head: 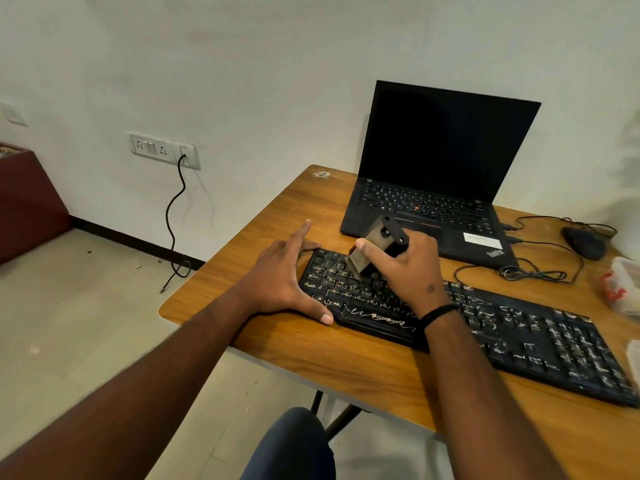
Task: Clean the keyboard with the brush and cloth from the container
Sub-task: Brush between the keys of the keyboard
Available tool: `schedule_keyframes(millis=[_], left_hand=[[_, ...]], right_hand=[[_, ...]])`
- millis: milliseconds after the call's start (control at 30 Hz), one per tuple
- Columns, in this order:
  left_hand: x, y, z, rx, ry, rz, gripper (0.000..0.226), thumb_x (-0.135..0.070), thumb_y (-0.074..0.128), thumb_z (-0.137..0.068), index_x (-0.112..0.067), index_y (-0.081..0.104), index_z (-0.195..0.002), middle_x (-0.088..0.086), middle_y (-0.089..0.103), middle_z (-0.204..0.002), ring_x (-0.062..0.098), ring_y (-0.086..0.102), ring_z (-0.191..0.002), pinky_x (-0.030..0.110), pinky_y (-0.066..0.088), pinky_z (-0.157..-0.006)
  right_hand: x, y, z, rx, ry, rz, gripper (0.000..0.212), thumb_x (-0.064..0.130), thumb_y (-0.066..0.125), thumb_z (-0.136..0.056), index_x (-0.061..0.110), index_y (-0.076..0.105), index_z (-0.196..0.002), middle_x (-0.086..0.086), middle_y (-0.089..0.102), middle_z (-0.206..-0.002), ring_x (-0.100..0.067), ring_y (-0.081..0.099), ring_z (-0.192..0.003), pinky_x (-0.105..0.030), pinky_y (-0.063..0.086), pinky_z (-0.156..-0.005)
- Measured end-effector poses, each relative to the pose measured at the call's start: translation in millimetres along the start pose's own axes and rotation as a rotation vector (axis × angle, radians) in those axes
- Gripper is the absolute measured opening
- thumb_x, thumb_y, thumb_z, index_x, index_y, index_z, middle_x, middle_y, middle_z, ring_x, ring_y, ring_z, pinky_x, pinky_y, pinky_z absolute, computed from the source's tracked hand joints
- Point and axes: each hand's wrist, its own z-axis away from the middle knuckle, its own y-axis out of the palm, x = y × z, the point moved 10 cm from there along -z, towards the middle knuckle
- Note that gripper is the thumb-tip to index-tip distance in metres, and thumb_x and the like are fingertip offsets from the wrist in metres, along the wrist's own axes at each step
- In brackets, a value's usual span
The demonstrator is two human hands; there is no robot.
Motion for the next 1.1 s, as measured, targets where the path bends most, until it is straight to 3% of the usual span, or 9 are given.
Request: schedule_keyframes(millis=[133,233,367,433,633,800,900,1033,1100], left_hand=[[0,0,0,-0.003,0.0,-0.003,0.156,-0.065,0.092,-0.043,-0.034,-0.007,-0.16,0.005,0.025,-0.161,0.027,0.023,-0.146,0.045,0.022,-0.118],[1,0,-1,-0.005,0.002,-0.004,0.157,-0.066,0.092,-0.042,-0.034,-0.008,-0.159,0.005,0.026,-0.161,0.027,0.024,-0.146,0.046,0.022,-0.118],[2,0,-1,-0.012,0.004,0.002,0.155,-0.064,0.092,-0.044,-0.036,-0.008,-0.159,0.004,0.027,-0.16,0.026,0.024,-0.146,0.046,0.022,-0.118],[1,0,0,-0.011,0.008,0.0,0.155,-0.064,0.092,-0.044,-0.035,-0.008,-0.159,0.002,0.028,-0.16,0.025,0.024,-0.146,0.045,0.022,-0.118],[-4,-2,1,-0.021,0.027,-0.001,0.153,-0.058,0.092,-0.048,-0.029,-0.007,-0.16,0.0,0.031,-0.159,0.024,0.024,-0.146,0.045,0.019,-0.119],[-4,-3,0,-0.024,0.036,-0.005,0.154,-0.062,0.091,-0.047,-0.029,-0.008,-0.16,0.0,0.031,-0.159,0.023,0.024,-0.146,0.044,0.019,-0.119],[-3,-2,0,-0.022,0.046,-0.011,0.155,-0.065,0.09,-0.046,-0.029,-0.009,-0.16,-0.002,0.032,-0.159,0.022,0.024,-0.147,0.045,0.018,-0.12],[-3,-2,0,-0.026,0.039,-0.008,0.154,-0.06,0.092,-0.048,-0.028,-0.008,-0.16,-0.001,0.032,-0.158,0.021,0.024,-0.146,0.043,0.017,-0.119],[-1,-2,-1,-0.033,0.046,-0.009,0.156,-0.064,0.091,-0.046,-0.029,-0.009,-0.16,-0.001,0.033,-0.158,0.022,0.025,-0.146,0.043,0.018,-0.119]], right_hand=[[2,2,0,-0.019,-0.026,0.105,0.038,0.064,0.059,-0.08,0.027,0.059,-0.07,0.008,0.059,-0.063,-0.01,0.056,-0.057,-0.025,0.043,-0.05],[4,7,1,0.03,-0.027,-0.018,0.028,0.052,0.069,-0.081,0.029,0.06,-0.068,0.012,0.06,-0.063,-0.005,0.057,-0.058,-0.017,0.041,-0.052],[4,10,1,0.009,-0.012,0.052,0.041,0.062,0.063,-0.078,0.02,0.065,-0.076,0.007,0.063,-0.068,-0.013,0.06,-0.062,-0.026,0.045,-0.054],[3,11,1,0.022,0.006,-0.038,0.033,0.055,0.069,-0.08,0.022,0.066,-0.076,0.007,0.066,-0.069,-0.011,0.062,-0.063,-0.026,0.047,-0.055],[5,15,2,0.013,0.023,-0.033,0.023,0.048,0.074,-0.082,0.026,0.066,-0.078,0.014,0.066,-0.071,-0.001,0.061,-0.064,-0.013,0.042,-0.056],[3,23,0,0.017,0.02,0.055,0.055,0.072,0.061,-0.076,0.019,0.069,-0.086,0.006,0.069,-0.079,-0.01,0.063,-0.073,-0.027,0.051,-0.061],[5,26,0,0.059,0.022,-0.076,0.032,0.056,0.072,-0.079,0.024,0.066,-0.074,0.01,0.065,-0.068,-0.005,0.062,-0.063,-0.026,0.049,-0.054],[14,26,1,0.012,-0.006,0.045,0.031,0.054,0.073,-0.079,0.023,0.068,-0.079,0.012,0.064,-0.071,-0.004,0.06,-0.066,-0.02,0.046,-0.055],[14,25,0,0.008,0.002,-0.033,0.027,0.051,0.075,-0.08,0.024,0.068,-0.078,0.012,0.065,-0.07,-0.003,0.061,-0.066,-0.019,0.046,-0.055]])
